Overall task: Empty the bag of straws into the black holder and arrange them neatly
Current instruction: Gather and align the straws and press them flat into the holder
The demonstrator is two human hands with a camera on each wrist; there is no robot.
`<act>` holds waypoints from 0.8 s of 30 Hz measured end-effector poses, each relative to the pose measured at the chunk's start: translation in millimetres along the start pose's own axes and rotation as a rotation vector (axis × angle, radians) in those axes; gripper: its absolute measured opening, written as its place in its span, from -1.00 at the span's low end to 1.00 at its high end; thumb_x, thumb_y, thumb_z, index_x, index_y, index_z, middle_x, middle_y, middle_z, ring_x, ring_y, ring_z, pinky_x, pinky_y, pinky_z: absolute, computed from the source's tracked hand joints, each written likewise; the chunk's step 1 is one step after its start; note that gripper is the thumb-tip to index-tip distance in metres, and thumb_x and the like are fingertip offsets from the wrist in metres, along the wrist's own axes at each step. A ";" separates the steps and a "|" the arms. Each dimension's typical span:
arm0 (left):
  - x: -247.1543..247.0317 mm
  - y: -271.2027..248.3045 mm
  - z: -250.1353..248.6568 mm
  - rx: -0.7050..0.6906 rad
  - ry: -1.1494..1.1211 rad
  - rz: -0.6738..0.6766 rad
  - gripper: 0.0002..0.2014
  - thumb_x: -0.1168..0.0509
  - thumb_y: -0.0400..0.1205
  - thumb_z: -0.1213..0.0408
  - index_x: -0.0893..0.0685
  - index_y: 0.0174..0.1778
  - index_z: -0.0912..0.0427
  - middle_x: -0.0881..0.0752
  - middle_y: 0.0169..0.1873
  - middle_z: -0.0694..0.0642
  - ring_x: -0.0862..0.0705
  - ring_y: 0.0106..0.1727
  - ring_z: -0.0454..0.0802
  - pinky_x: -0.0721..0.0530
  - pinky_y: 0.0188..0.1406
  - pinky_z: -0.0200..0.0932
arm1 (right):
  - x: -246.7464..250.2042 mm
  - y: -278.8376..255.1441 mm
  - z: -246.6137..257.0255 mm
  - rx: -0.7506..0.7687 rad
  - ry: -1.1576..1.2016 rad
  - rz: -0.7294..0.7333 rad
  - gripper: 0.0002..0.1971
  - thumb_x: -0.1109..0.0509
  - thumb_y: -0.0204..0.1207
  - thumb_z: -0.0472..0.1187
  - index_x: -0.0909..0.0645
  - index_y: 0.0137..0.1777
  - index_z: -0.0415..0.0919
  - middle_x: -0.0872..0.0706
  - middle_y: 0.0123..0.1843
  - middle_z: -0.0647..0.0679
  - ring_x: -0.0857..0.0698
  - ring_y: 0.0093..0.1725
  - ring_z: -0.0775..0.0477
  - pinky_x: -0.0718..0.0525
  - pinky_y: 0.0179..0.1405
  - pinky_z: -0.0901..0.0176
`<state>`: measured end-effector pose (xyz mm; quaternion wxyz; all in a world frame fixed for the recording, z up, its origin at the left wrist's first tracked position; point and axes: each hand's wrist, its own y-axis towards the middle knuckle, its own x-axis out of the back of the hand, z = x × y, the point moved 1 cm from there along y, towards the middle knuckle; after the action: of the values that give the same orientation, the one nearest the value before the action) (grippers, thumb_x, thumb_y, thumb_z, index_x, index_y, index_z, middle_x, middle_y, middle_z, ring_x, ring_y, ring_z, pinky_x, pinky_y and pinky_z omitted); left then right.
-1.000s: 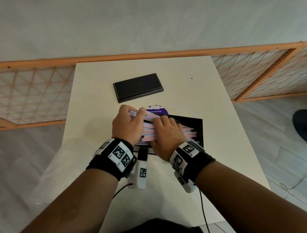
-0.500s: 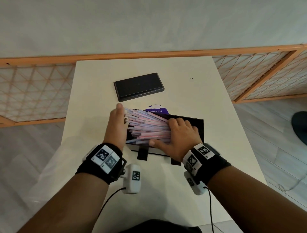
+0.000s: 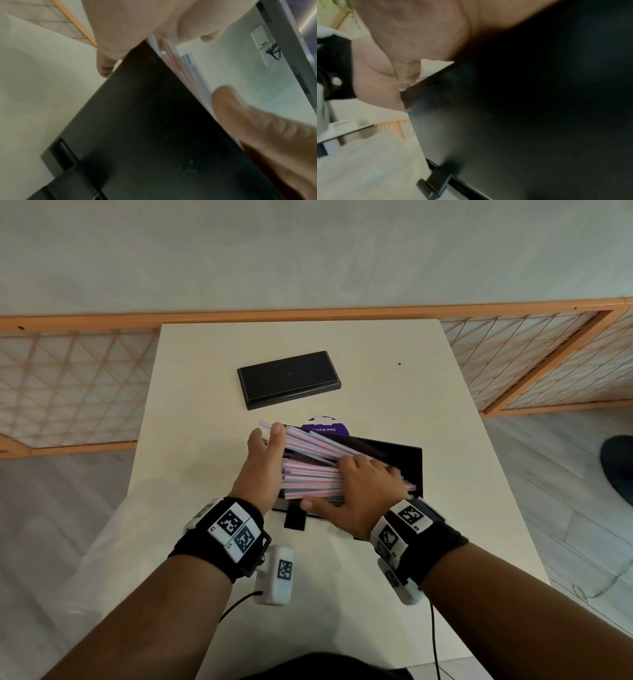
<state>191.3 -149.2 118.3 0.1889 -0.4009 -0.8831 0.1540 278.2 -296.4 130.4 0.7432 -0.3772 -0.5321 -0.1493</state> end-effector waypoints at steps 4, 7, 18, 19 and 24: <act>0.7 -4.4 -7.2 -0.003 -0.053 -0.076 0.13 0.07 0.27 -0.67 -0.24 0.64 0.06 -0.63 0.35 0.14 -0.73 0.22 0.10 -0.68 0.31 0.26 | 6.9 2.6 -2.6 0.008 -0.039 0.052 -0.06 0.06 0.22 0.73 -0.46 0.36 0.05 -0.58 0.29 -0.04 -0.53 0.32 -0.21 -0.43 0.38 -0.30; 0.5 -6.7 -7.8 0.004 -0.124 -0.084 0.09 0.05 0.29 -0.63 -0.30 0.61 0.07 -0.68 0.28 0.13 -0.75 0.15 0.02 -0.70 0.27 0.18 | 8.8 7.3 -8.4 0.012 -0.010 0.115 0.00 0.05 0.13 0.77 -0.50 0.30 0.03 -0.60 0.27 -0.04 -0.58 0.29 -0.19 -0.54 0.35 -0.25; 18.7 -6.4 3.4 0.171 -0.400 -0.191 -0.42 -0.16 0.60 -0.38 -0.62 0.18 0.08 -0.73 0.22 0.20 -0.73 0.22 0.13 -0.62 0.37 0.28 | 9.5 11.5 -7.9 0.034 0.049 0.192 -0.07 -0.02 0.08 0.77 -0.46 0.21 0.08 -0.67 0.24 0.04 -0.67 0.20 -0.12 -0.62 0.27 -0.19; 25.2 -7.0 3.8 0.113 -0.251 -0.219 -0.47 -0.20 0.51 -0.39 -0.62 0.05 0.03 -0.75 0.13 0.17 -0.75 0.14 0.12 -0.65 0.31 0.29 | 9.4 11.8 -7.1 0.009 0.026 0.179 -0.03 0.06 0.08 0.79 -0.46 0.25 0.08 -0.67 0.26 0.04 -0.66 0.22 -0.14 -0.58 0.31 -0.22; 38.2 -9.4 -7.0 -0.213 0.057 -0.282 -0.59 -0.29 0.48 -0.19 -0.63 -0.16 0.14 -0.69 -0.26 -0.04 -0.63 -0.21 -0.11 -0.61 -0.10 -0.03 | 7.3 11.4 -10.9 -0.051 0.028 0.152 0.09 0.14 0.06 0.80 -0.42 0.38 0.04 -0.66 0.29 -0.02 -0.65 0.23 -0.15 -0.61 0.29 -0.17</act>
<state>165.2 -125.0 136.5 0.1899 -0.2953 -0.9361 0.0202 295.6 -295.3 130.9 0.7501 -0.4329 -0.4874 -0.1113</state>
